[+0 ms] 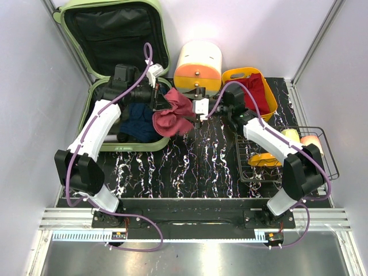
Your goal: Open, take out, and arrange the luggage
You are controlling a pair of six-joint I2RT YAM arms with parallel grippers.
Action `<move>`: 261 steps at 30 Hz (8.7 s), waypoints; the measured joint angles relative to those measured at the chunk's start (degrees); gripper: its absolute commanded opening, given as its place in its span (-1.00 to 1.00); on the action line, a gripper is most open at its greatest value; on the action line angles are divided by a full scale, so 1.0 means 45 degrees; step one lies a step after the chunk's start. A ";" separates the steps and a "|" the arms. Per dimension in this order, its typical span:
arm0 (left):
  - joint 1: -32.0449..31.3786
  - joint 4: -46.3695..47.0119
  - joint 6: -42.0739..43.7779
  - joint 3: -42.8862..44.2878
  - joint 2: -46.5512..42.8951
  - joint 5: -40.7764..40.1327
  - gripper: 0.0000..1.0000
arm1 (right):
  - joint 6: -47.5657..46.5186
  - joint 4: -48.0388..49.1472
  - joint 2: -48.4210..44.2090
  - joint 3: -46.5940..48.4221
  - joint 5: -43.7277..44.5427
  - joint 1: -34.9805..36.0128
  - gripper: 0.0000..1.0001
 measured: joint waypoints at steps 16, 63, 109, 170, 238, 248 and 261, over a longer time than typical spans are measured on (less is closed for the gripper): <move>-0.1486 -0.1797 0.1472 0.0000 -0.0097 0.0699 -1.00 | -0.1807 -0.1307 -0.0583 -0.0078 -0.1171 0.0117 0.99; -0.1375 0.0039 0.2429 0.0121 -0.2234 -0.0379 0.98 | 0.5187 -0.4750 -0.1185 0.4148 0.1690 -0.4381 -1.00; 0.0845 0.0442 0.1957 -0.1035 -0.1132 -0.2414 0.98 | 0.0078 -0.3517 0.4697 0.4260 0.4930 -0.6921 0.88; 0.3458 -0.3784 1.0724 0.1428 0.3619 -0.3599 -1.00 | 0.9054 -1.2643 0.7936 1.4348 0.3988 -0.7140 0.47; 0.4318 -0.2516 0.4192 0.7446 1.0346 -0.2443 0.98 | 0.9117 -1.2211 0.6742 1.2332 0.3342 -0.7145 0.99; 0.3604 -0.2215 0.3988 0.7475 1.0511 -0.2681 -0.17 | 0.9039 -1.2206 0.5872 1.1657 0.3225 -0.7145 0.99; 0.3764 -0.2346 0.4211 0.5751 0.8252 -0.1860 -1.00 | 0.9695 -1.0574 0.4891 0.9729 0.1792 -0.7048 0.99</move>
